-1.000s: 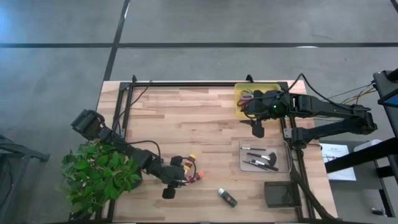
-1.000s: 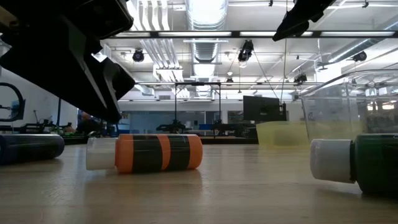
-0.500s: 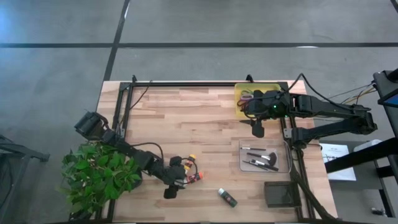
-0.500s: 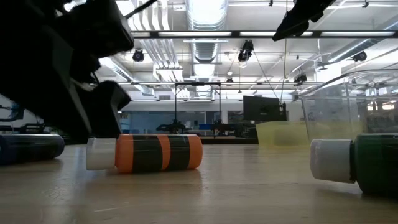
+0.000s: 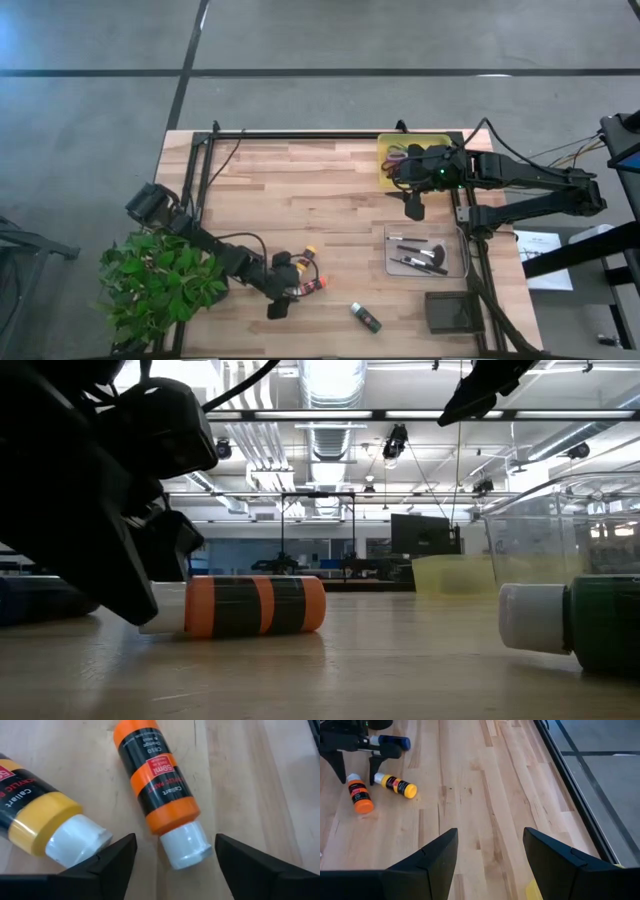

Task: Pick & Place Paint Supplies
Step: Put the orange paint bottle into the black bin

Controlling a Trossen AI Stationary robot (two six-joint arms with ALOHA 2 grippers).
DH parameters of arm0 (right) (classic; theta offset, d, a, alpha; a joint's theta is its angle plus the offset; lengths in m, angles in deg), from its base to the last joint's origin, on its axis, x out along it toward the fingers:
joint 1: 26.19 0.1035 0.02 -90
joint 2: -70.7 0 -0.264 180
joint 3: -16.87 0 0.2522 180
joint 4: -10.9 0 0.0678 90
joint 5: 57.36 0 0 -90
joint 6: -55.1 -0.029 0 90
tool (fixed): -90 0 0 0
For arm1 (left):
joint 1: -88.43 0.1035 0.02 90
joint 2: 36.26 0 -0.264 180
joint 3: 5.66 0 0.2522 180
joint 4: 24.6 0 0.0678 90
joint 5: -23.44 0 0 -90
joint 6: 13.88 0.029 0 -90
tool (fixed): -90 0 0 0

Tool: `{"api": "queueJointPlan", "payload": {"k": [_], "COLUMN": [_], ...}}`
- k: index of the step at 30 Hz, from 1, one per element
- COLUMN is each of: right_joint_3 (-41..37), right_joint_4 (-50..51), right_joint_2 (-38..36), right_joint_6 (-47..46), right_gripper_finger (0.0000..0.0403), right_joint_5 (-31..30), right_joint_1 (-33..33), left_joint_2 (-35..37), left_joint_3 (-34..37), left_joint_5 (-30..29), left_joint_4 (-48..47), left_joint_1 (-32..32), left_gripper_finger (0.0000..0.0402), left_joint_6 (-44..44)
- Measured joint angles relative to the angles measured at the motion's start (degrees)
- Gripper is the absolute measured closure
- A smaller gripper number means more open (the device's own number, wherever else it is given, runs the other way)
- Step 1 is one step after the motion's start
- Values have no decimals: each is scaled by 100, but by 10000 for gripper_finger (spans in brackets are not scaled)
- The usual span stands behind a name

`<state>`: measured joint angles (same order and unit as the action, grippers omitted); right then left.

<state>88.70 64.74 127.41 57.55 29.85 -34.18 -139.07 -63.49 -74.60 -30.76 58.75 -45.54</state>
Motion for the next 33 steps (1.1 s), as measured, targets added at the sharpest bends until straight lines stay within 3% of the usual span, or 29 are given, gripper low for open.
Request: {"api": "queueJointPlan", "payload": {"k": [10,16,21,24,33], "right_joint_3": [0,0,0,0,0], "right_joint_4": [0,0,2,4,3], "right_joint_2": [-1,-2,-2,-2,-4], "right_joint_6": [-13,-10,7,7,7], "right_gripper_finger": [178,178,178,178,178], "right_joint_5": [0,2,7,17,20], "right_joint_1": [0,0,0,0,0], "left_joint_2": [30,178,433,533,560], "left_joint_3": [8,-70,-452,-830,-2488], "left_joint_5": [-33,-83,-244,-776,-3654], "left_joint_4": [-142,-291,-681,-1123,-4124], "left_joint_1": [172,226,214,220,642], "left_gripper_finger": [286,287,287,287,287], "left_joint_6": [69,754,1894,2739,5167]}}
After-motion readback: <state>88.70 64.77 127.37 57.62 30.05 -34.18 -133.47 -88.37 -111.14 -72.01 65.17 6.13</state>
